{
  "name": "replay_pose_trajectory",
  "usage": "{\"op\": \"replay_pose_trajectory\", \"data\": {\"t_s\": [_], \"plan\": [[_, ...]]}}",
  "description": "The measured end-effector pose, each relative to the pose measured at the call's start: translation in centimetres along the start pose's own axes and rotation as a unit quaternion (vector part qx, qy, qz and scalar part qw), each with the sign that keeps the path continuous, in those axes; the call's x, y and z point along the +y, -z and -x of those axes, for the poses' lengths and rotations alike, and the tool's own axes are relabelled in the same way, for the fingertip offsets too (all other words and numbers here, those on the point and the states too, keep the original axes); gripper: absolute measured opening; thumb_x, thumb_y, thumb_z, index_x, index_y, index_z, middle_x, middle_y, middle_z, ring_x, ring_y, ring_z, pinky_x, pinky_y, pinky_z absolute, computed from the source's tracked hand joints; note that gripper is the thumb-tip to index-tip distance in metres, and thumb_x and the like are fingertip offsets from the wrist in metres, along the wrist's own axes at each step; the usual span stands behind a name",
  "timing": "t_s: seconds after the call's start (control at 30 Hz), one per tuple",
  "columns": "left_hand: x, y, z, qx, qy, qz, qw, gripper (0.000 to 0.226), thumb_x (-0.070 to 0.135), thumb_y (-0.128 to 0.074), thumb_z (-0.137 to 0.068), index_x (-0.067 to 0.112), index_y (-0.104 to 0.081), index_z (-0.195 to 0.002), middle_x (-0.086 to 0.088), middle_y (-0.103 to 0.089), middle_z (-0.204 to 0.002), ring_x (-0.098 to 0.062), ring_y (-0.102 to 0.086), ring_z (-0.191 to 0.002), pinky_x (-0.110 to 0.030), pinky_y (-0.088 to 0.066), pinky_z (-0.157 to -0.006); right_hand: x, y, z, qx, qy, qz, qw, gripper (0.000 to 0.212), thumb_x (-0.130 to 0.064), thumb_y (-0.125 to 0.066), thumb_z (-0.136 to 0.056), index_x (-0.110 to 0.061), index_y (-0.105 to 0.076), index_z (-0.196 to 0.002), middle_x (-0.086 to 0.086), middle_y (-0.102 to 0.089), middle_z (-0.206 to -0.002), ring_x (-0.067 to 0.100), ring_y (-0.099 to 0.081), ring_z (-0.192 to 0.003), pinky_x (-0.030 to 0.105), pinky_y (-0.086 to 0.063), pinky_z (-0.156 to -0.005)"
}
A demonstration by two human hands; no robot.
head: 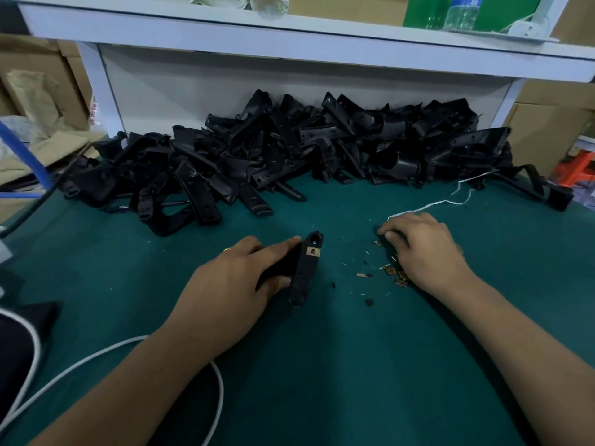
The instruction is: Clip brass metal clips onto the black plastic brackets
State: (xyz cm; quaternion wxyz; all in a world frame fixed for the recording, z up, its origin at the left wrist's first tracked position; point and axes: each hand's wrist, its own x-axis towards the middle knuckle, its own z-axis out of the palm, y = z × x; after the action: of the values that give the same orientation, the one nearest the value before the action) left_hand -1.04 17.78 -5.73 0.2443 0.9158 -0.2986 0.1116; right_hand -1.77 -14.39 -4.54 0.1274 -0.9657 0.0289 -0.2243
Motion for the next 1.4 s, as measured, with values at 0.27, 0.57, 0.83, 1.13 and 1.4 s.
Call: {"op": "replay_pose_trajectory", "data": {"t_s": [0.27, 0.57, 0.83, 1.13, 1.4], "plan": [[0.2, 0.2, 0.0, 0.005, 0.017, -0.008, 1.000, 0.063, 0.054, -0.046, -0.097, 0.063, -0.015, -0.151, 0.018, -0.048, -0.112, -0.010, -0.055, -0.094, -0.035, -0.055, -0.077, -1.4, 0.9, 0.2, -0.082, 0.011, -0.033, 0.996, 0.011, -0.015, -0.073, -0.095, -0.022, -0.066, -0.096, -0.006, -0.061, -0.094, 0.019, -0.058, -0.097, 0.035, -0.047, -0.087], [1.0, 1.0, 0.0, 0.106, 0.034, 0.019, 0.994, 0.063, 0.061, -0.042, -0.092, 0.057, -0.025, -0.152, 0.016, -0.049, -0.097, -0.012, -0.056, -0.075, -0.035, -0.052, -0.060, -6.2, 1.6, 2.3, -0.023, -0.035, -0.478, 0.877, 0.011, -0.003, -0.065, -0.100, -0.010, -0.072, -0.103, 0.002, -0.071, -0.088, 0.015, -0.071, -0.085, 0.020, -0.055, -0.082], [1.1, 1.0, -0.1, 0.138, 0.061, -0.010, 0.989, 0.063, 0.054, -0.050, -0.093, 0.055, -0.029, -0.152, 0.016, -0.046, -0.093, -0.012, -0.055, -0.072, -0.030, -0.048, -0.056, -9.8, 1.0, 3.8, -0.125, -0.029, -0.684, 0.718, 0.027, -0.007, -0.069, -0.091, -0.001, -0.067, -0.117, 0.023, -0.073, -0.094, 0.037, -0.074, -0.088, 0.041, -0.061, -0.082], [2.0, 1.2, 0.0, 0.145, 0.063, -0.007, 0.987, 0.062, 0.049, -0.054, -0.095, 0.049, -0.034, -0.154, 0.013, -0.047, -0.094, -0.014, -0.056, -0.072, -0.034, -0.051, -0.060, -10.6, 1.1, 4.2, -0.142, -0.056, -0.675, 0.722, 0.019, -0.022, -0.076, -0.088, -0.003, -0.076, -0.093, 0.025, -0.074, -0.085, 0.035, -0.075, -0.071, 0.038, -0.063, -0.066], [2.2, 1.5, 0.0, 0.159, 0.047, -0.053, 0.985, 0.061, 0.051, -0.052, -0.096, 0.043, -0.037, -0.155, 0.010, -0.047, -0.093, -0.015, -0.052, -0.063, -0.034, -0.047, -0.048, -11.3, 1.0, 4.5, -0.131, -0.088, -0.667, 0.728, 0.026, -0.028, -0.081, -0.082, -0.002, -0.078, -0.088, 0.030, -0.074, -0.089, 0.033, -0.074, -0.072, 0.037, -0.062, -0.063]]}}
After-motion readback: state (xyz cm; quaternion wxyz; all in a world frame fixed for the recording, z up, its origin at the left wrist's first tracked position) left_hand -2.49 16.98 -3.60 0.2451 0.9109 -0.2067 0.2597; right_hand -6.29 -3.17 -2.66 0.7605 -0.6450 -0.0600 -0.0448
